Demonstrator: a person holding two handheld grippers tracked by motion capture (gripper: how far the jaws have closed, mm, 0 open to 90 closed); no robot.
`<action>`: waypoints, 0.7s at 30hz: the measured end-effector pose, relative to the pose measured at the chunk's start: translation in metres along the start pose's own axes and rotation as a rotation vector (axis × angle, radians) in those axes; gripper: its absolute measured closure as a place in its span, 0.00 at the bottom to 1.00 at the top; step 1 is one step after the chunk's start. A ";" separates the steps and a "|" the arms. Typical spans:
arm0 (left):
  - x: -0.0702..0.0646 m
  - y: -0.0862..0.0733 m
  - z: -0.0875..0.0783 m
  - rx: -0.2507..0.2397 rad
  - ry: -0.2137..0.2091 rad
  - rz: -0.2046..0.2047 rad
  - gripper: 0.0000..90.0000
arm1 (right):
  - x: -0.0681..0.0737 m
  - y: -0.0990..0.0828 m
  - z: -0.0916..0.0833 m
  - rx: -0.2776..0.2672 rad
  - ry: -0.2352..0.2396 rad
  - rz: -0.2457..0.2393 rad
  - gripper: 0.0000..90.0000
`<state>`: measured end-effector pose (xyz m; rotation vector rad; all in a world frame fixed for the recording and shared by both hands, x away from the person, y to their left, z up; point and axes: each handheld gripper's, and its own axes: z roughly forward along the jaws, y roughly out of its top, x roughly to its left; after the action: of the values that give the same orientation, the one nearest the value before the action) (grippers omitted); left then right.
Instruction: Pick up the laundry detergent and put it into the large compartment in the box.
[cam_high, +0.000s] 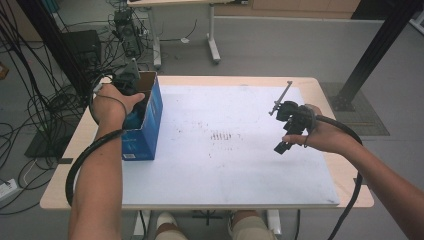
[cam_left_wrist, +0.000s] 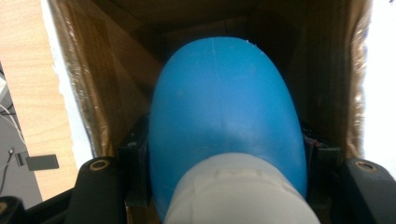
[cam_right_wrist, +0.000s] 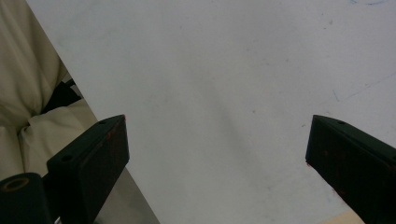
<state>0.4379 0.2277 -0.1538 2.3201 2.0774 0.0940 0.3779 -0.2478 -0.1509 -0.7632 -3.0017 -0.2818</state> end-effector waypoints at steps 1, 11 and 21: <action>0.000 0.000 0.002 0.003 0.001 0.004 0.41 | 0.000 0.000 0.000 -0.003 -0.001 0.001 0.07; 0.004 -0.004 0.004 -0.009 -0.008 0.003 0.41 | 0.001 0.000 0.002 0.000 0.001 -0.001 0.06; 0.003 -0.004 0.004 -0.008 -0.007 0.003 0.41 | -0.001 0.000 0.002 -0.002 0.002 0.006 0.06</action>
<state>0.4343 0.2314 -0.1578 2.3154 2.0662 0.0942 0.3786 -0.2477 -0.1533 -0.7713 -2.9978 -0.2855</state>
